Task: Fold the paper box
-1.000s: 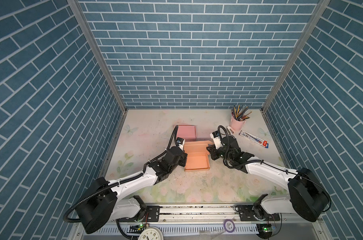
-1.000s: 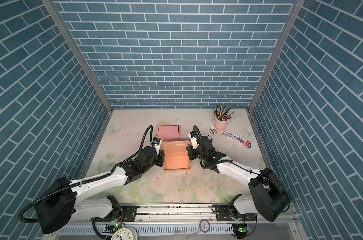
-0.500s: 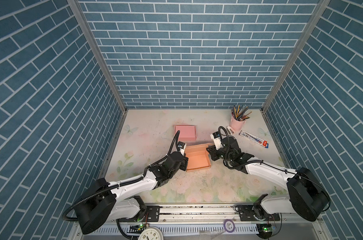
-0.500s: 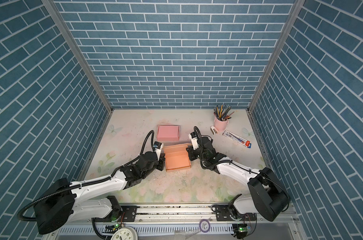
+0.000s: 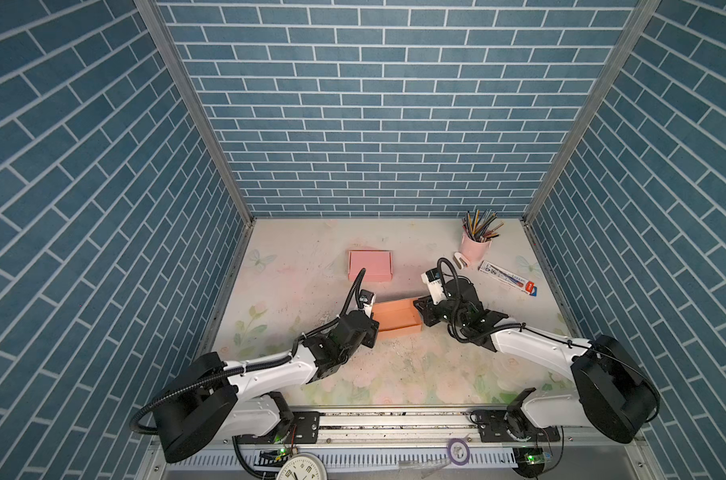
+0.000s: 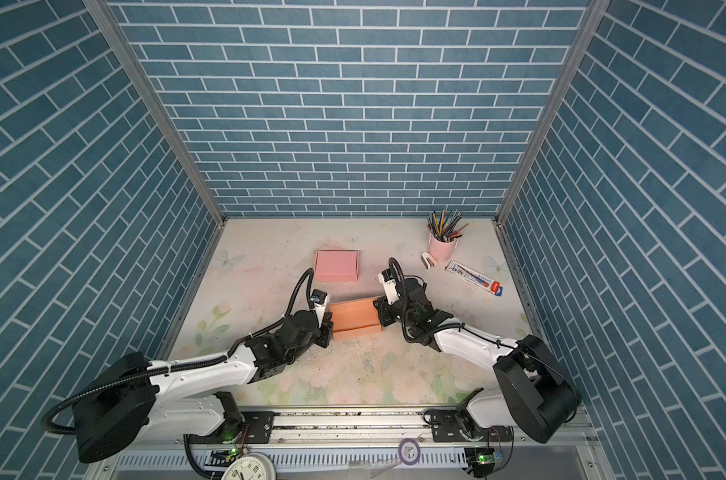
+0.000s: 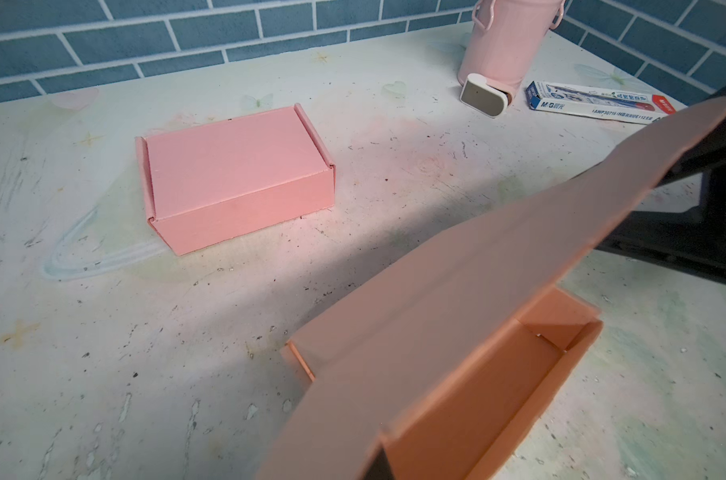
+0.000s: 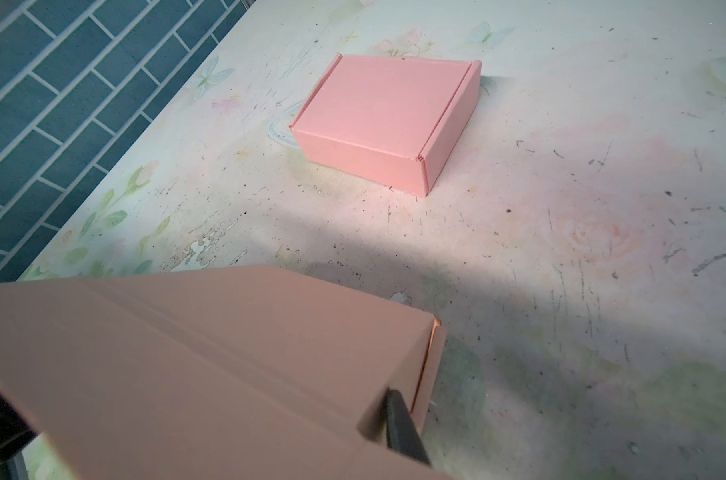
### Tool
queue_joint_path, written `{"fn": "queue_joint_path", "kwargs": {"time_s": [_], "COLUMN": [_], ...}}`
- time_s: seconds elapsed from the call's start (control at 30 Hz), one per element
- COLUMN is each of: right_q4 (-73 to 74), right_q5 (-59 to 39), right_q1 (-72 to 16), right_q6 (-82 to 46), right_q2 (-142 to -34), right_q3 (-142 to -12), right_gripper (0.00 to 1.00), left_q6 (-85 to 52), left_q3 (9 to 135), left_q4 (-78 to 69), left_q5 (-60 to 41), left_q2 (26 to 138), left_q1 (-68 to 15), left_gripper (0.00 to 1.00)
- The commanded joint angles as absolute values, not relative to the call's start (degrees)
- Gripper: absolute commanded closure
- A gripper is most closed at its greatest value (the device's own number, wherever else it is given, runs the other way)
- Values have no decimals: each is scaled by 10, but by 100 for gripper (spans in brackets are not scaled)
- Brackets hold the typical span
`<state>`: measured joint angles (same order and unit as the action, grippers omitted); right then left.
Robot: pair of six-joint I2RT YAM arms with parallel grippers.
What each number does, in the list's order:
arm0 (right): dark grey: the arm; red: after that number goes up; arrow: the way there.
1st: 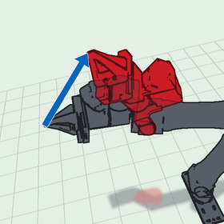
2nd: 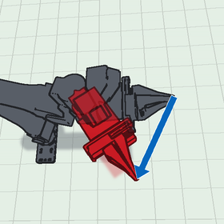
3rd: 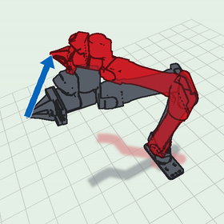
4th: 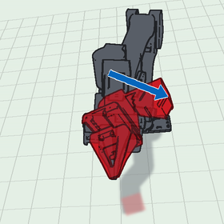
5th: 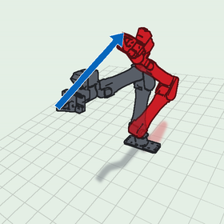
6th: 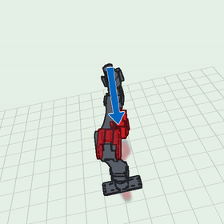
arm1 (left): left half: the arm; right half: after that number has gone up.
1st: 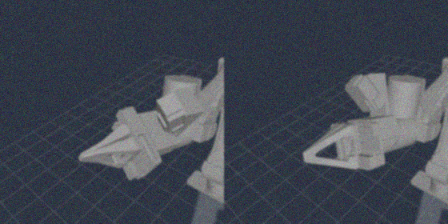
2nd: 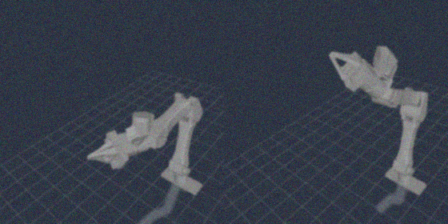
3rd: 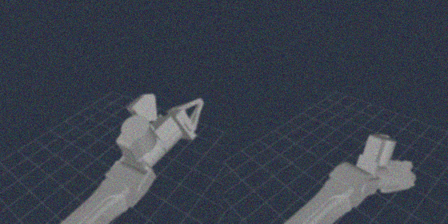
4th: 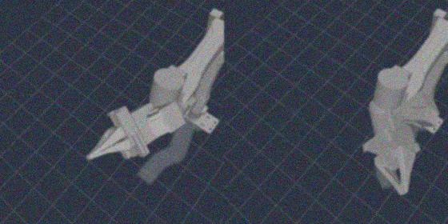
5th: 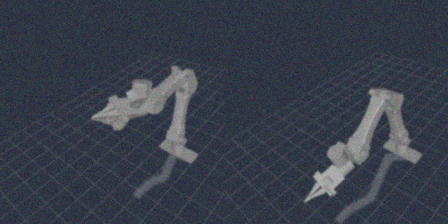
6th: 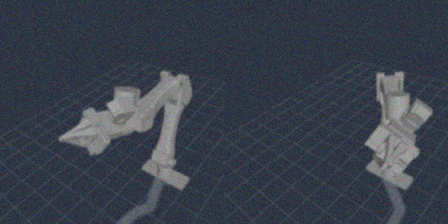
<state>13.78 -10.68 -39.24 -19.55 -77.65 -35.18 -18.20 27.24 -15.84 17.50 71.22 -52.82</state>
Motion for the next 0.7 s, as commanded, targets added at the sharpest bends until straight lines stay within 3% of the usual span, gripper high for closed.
{"fn": "queue_joint_path", "kwargs": {"time_s": [0.0, 0.23, 0.67], "right_q4": [141, 134, 108], "right_q5": [-136, -130, -113], "right_q1": [-398, -398, -404], "right_q6": [-195, -199, -222], "right_q2": [-759, -747, -697], "right_q3": [-342, -331, -303], "right_gripper": [85, 83, 63], "left_q6": [-185, -189, -215], "left_q3": [268, 263, 234], "left_q4": [-196, -195, -173], "left_q5": [174, 173, 160], "left_q2": [716, 713, 656], "left_q1": [-538, -541, -547], "left_gripper": [94, 93, 80]}}
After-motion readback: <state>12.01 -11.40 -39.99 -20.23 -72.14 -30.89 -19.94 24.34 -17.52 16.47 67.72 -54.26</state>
